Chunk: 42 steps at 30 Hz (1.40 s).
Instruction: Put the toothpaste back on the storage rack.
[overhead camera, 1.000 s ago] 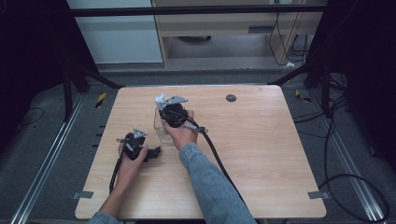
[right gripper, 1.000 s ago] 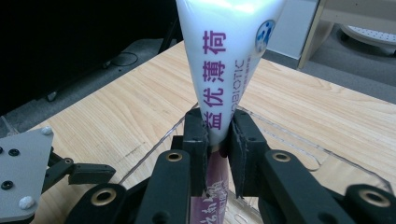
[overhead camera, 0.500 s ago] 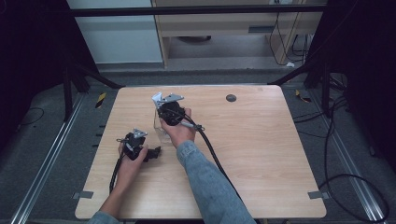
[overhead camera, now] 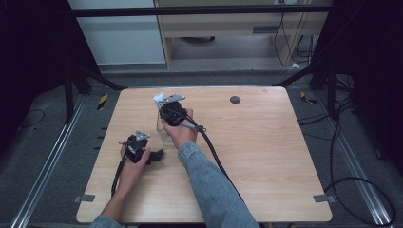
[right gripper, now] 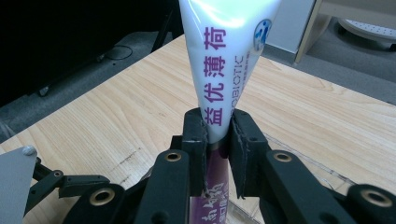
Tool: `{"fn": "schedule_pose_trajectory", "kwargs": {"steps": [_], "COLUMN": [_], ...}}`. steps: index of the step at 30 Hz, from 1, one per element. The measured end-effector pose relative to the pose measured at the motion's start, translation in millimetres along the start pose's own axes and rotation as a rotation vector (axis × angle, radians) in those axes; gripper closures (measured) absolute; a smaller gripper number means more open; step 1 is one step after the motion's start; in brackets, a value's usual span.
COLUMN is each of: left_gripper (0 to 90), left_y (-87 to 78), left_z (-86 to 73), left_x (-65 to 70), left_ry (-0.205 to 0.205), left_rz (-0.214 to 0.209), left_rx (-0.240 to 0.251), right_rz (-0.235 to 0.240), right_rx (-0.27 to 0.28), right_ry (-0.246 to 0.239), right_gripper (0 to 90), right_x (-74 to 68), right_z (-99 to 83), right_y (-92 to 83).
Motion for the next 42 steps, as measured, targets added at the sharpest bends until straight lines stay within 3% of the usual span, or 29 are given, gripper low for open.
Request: {"fn": "schedule_pose_trajectory", "kwargs": {"steps": [15,28,42], "left_gripper": [0.0,0.0,0.0], "left_y": [0.0,0.0,0.0], "left_z": [0.0,0.0,0.0], "left_x": [0.0,0.0,0.0], "left_ry": [0.001,0.001,-0.001], "left_rz": [0.000,0.000,0.000], "left_rx": [0.000,0.000,0.000], "right_rz": [0.008,0.004,0.005], "right_rx": [-0.009,-0.013,-0.020], "right_ry": [-0.001,-0.015,-0.013], "right_gripper": [76.2,69.2,70.8], "right_x": [-0.9,0.3,2.0], "right_z": [2.5,1.3,-0.4], "right_y": [1.6,-4.3,-3.9]}}
Point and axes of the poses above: each handheld gripper's, and its own axes: y roughly forward along the jaws, z roughly out of its top, x roughly to its right, the point moved 2 cm from there along y, roughly forward along the jaws, and after that the axes turned 5 degrees about -x, right-handed, at the moved point
